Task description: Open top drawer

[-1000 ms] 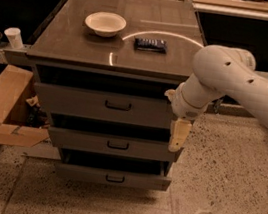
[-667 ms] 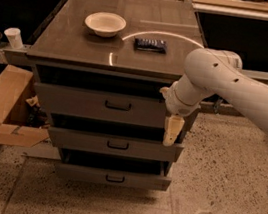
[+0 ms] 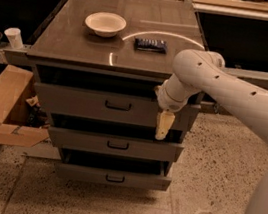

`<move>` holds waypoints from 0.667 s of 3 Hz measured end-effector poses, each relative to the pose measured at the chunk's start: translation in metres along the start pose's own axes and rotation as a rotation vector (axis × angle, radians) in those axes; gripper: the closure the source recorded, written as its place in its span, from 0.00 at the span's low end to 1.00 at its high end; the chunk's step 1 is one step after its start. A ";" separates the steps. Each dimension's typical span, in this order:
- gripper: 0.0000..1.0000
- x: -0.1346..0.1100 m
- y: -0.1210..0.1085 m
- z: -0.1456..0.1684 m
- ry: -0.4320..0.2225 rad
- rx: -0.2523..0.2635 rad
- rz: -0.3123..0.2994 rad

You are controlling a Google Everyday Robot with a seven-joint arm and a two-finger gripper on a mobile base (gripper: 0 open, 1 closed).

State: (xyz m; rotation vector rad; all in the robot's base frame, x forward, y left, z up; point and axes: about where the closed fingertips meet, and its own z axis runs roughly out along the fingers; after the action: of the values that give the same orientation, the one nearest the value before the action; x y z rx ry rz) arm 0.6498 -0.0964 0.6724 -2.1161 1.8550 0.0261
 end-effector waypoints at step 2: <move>0.42 0.002 0.010 0.035 -0.040 -0.057 0.007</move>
Offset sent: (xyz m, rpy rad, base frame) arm -0.0078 0.0033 -0.0423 0.0477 0.0770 0.0180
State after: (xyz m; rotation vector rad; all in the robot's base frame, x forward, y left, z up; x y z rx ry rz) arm 0.6476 -0.0903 0.6371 -2.1312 1.8594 0.1237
